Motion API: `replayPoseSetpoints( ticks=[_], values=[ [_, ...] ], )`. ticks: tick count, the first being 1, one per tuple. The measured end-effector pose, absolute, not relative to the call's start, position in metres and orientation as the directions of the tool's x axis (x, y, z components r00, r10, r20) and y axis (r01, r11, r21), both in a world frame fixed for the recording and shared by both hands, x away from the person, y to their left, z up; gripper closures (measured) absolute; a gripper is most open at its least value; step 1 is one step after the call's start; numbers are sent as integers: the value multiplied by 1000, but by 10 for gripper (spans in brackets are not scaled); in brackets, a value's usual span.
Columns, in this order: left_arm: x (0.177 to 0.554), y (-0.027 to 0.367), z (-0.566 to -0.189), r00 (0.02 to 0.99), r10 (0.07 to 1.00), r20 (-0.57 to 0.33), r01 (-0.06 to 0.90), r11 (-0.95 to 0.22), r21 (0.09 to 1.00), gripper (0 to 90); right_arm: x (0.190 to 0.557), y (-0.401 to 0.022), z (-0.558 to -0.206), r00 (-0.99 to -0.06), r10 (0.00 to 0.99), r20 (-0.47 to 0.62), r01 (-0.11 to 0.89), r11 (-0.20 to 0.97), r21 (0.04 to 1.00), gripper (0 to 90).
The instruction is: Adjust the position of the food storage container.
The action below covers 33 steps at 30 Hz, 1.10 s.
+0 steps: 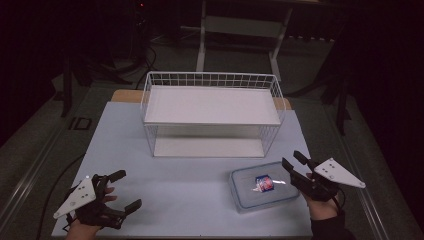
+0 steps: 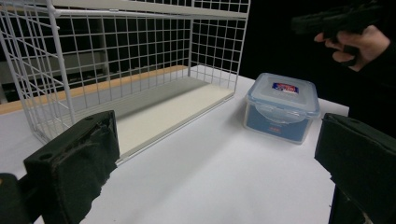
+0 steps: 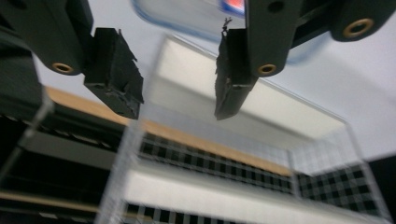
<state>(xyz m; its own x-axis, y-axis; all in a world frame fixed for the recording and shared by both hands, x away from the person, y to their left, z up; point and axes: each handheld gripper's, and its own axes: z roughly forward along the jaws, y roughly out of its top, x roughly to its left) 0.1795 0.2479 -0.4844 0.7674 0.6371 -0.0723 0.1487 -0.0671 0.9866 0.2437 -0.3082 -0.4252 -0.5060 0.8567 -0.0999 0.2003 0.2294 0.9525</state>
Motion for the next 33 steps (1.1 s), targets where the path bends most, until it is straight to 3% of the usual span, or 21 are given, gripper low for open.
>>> replayPoseSetpoints(
  ticks=[18, 33],
  values=[
    [180, 246, -485, 769, 635, -71, 151, -73, 986, 0, 260, -358, -489, -399, 911, -102, 395, 272, 877, 886],
    [180, 245, -485, 770, 635, -61, 147, -85, 986, 0, 244, -369, -535, -442, 896, -46, 525, 300, 797, 898]
  ],
)
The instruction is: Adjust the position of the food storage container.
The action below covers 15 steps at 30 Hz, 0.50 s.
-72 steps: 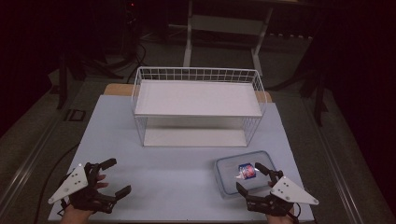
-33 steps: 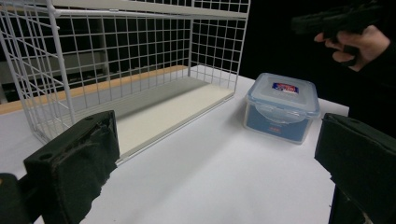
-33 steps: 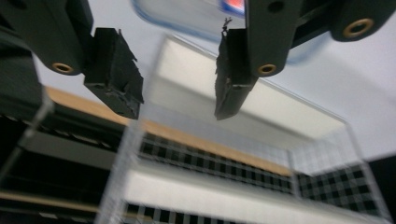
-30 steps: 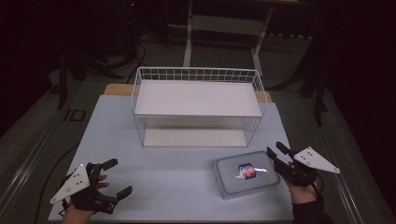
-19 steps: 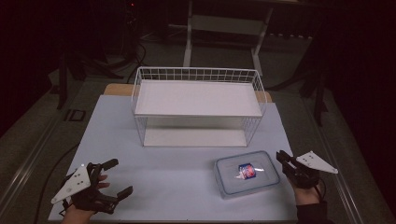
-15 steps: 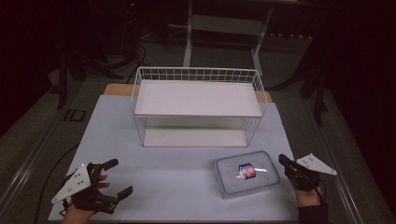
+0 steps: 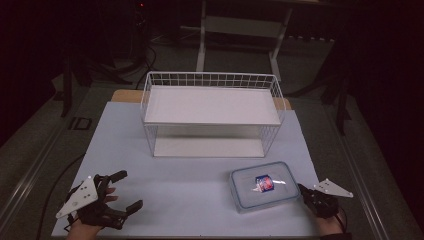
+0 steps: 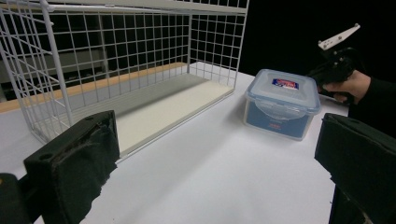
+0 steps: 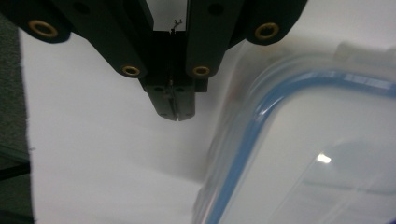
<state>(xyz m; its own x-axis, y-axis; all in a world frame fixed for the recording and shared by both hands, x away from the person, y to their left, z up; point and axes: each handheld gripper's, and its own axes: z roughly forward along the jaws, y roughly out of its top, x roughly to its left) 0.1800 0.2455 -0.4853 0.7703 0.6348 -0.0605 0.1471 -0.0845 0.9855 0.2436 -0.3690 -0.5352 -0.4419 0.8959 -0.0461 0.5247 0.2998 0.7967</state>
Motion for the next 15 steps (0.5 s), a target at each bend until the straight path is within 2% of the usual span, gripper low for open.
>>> replayPoseSetpoints(
  ticks=[9, 15],
  values=[
    [180, 245, -485, 770, 635, -59, 146, -86, 986, 0, 243, -357, -536, -482, 876, -23, 522, 308, 795, 900],
    [180, 244, -485, 772, 634, -53, 145, -93, 985, 0, 241, -340, -535, -546, 837, -20, 507, 350, 787, 900]
  ],
)
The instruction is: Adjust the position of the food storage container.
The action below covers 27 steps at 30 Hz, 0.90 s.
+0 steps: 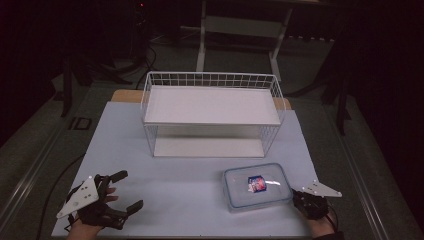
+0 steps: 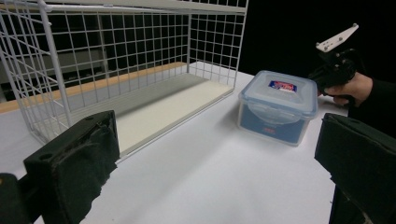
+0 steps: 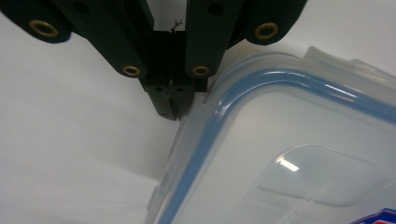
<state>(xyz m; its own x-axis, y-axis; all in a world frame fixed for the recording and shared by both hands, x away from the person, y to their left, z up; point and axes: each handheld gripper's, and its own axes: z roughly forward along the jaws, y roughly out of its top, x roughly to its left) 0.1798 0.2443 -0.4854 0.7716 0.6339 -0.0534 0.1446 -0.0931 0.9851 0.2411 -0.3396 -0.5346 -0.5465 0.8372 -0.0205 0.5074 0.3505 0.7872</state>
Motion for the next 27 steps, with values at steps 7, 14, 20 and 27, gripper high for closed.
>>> replayPoseSetpoints(
  ticks=[7, 14, 20, 27],
  values=[
    [180, 244, -486, 773, 632, -53, 147, -96, 984, 0, 241, -316, -534, -638, 770, 5, 483, 395, 782, 900],
    [180, 244, -486, 772, 633, -53, 146, -95, 985, 0, 240, -312, -533, -656, 755, 6, 478, 409, 777, 900],
    [180, 243, -486, 775, 630, -55, 148, -96, 984, 0, 238, -307, -533, -670, 742, 10, 478, 421, 771, 900],
    [180, 242, -486, 775, 630, -55, 150, -98, 984, 0, 240, -292, -530, -712, 702, 11, 454, 449, 770, 900]
  ],
)
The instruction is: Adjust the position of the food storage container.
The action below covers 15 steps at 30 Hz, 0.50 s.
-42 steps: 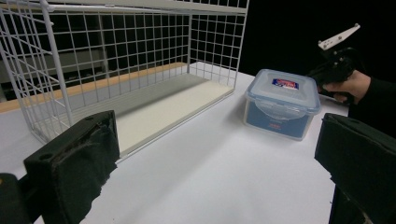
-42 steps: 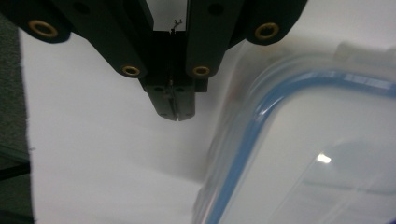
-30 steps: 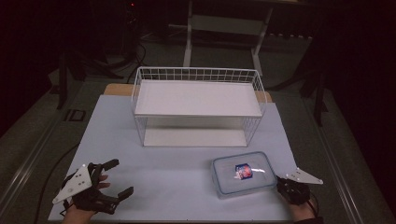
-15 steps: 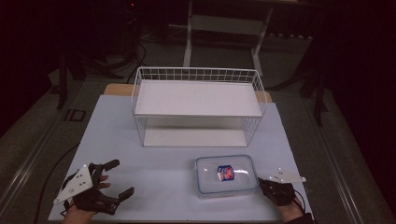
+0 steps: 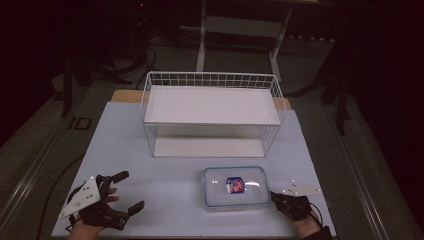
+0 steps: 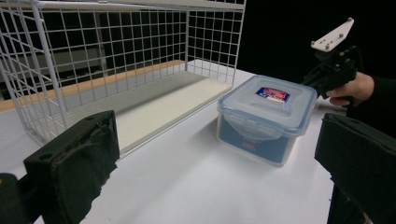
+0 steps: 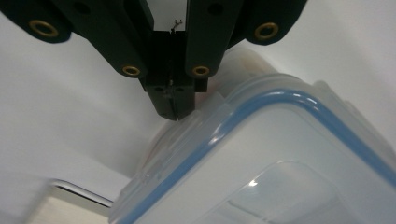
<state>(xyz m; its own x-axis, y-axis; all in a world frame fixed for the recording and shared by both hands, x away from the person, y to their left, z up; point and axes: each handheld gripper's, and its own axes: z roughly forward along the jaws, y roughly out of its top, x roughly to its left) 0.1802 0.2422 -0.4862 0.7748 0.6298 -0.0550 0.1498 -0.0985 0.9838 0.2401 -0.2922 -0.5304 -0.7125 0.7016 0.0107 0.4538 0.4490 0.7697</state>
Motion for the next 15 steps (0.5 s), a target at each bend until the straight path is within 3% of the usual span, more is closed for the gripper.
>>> replayPoseSetpoints(
  ticks=[15],
  values=[
    [180, 241, -487, 778, 625, -57, 151, -99, 983, 0, 252, -254, -528, -787, 617, -7, 400, 519, 756, 900]
  ],
)
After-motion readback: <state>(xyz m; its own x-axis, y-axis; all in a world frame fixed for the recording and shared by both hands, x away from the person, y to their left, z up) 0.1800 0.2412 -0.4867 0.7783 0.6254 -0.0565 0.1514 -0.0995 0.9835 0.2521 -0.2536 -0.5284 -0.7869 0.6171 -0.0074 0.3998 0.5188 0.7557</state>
